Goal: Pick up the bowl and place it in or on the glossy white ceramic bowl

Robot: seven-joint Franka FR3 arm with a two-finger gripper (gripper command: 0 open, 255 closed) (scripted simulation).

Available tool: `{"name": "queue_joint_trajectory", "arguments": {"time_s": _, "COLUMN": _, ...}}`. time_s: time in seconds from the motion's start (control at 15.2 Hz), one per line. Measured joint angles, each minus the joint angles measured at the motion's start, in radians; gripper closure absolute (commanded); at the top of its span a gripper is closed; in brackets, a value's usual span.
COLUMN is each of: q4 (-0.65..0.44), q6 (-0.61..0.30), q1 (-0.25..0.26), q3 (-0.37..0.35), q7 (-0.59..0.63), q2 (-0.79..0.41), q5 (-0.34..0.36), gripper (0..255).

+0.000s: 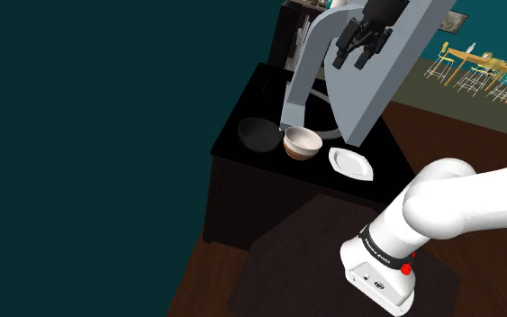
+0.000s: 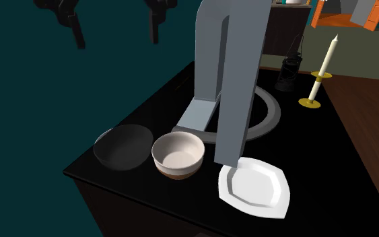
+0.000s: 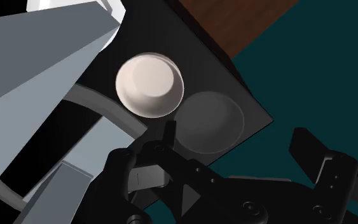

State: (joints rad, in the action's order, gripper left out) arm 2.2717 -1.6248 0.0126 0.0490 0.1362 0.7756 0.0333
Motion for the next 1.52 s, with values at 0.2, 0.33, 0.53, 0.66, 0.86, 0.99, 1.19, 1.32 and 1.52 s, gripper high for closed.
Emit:
{"name": "queue_joint_trajectory", "arguments": {"time_s": 0.2, "q4": 0.032, "q6": -0.034, "q1": 0.001, "q3": 0.000, "q7": -0.006, "q2": -0.009, "q5": 0.007, "gripper": 0}}
{"name": "queue_joint_trajectory", "arguments": {"time_s": 0.33, "q4": 0.084, "q6": -0.090, "q1": 0.001, "q3": 0.001, "q7": -0.015, "q2": -0.022, "q5": 0.019, "gripper": 0}}
{"name": "queue_joint_trajectory", "arguments": {"time_s": 0.53, "q4": 0.147, "q6": -0.176, "q1": 0.001, "q3": 0.005, "q7": -0.031, "q2": -0.060, "q5": 0.039, "gripper": 0}}
{"name": "queue_joint_trajectory", "arguments": {"time_s": 0.66, "q4": 0.192, "q6": -0.241, "q1": -0.001, "q3": 0.010, "q7": -0.041, "q2": -0.090, "q5": 0.055, "gripper": 0}}
{"name": "queue_joint_trajectory", "arguments": {"time_s": 0.86, "q4": 0.242, "q6": -0.336, "q1": -0.006, "q3": 0.019, "q7": -0.057, "q2": -0.149, "q5": 0.081, "gripper": 0}}
{"name": "queue_joint_trajectory", "arguments": {"time_s": 0.99, "q4": 0.266, "q6": -0.401, "q1": -0.004, "q3": 0.015, "q7": -0.055, "q2": -0.199, "q5": 0.093, "gripper": 0}}
{"name": "queue_joint_trajectory", "arguments": {"time_s": 1.19, "q4": 0.310, "q6": -0.499, "q1": -0.009, "q3": 0.016, "q7": -0.059, "q2": -0.268, "q5": 0.120, "gripper": 0}}
{"name": "queue_joint_trajectory", "arguments": {"time_s": 1.32, "q4": 0.317, "q6": -0.568, "q1": -0.019, "q3": 0.026, "q7": -0.069, "q2": -0.337, "q5": 0.143, "gripper": 0}}
{"name": "queue_joint_trajectory", "arguments": {"time_s": 1.52, "q4": 0.332, "q6": -0.674, "q1": -0.027, "q3": 0.026, "q7": -0.062, "q2": -0.443, "q5": 0.177, "gripper": 0}}
